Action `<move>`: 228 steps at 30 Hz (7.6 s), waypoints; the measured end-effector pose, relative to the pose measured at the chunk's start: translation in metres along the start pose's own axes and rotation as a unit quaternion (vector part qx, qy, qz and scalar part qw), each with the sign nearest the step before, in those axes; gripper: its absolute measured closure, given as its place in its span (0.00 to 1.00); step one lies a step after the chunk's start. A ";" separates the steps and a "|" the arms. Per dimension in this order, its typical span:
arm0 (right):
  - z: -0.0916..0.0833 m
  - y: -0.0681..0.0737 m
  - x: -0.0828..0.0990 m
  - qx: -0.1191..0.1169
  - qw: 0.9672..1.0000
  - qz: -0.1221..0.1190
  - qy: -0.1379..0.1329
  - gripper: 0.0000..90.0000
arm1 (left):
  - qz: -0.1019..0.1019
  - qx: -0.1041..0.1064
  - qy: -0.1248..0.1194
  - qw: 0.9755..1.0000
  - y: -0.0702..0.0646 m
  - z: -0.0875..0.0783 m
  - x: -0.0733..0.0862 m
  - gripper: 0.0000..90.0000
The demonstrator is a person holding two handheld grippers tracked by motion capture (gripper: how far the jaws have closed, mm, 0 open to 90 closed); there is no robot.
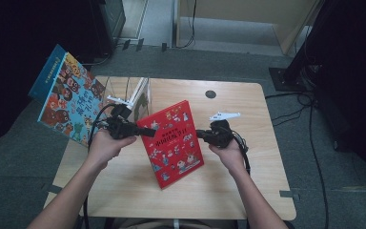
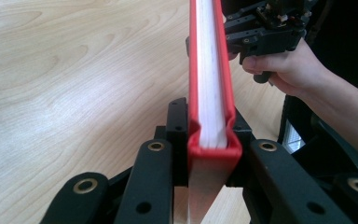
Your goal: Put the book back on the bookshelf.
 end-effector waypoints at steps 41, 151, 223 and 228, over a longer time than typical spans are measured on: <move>0.013 0.023 -0.022 -0.004 0.999 -0.035 -0.028 1.00 | -0.008 -0.028 0.129 0.991 -0.001 0.008 -0.037 0.84; 0.042 -0.026 0.059 0.094 0.992 -0.083 0.006 0.43 | -0.145 -0.189 0.045 0.970 0.054 -0.189 -0.027 0.89; 0.044 -0.025 0.058 0.091 0.992 -0.083 0.008 0.43 | -0.170 -0.239 0.079 0.953 0.115 -0.156 -0.077 0.85; 0.044 -0.025 0.058 0.091 0.992 -0.083 0.007 0.44 | -0.170 -0.233 0.094 0.953 0.115 -0.151 -0.077 0.85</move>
Point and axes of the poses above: each handheld gripper's, and its own axes: z roughly forward along the jaws, x roughly out of its underside, y roughly to its left, the point moved 2 cm from there along z, roughly forward along the jaws, and after that the axes turned 4 degrees about -y, right-handed, at the moved point
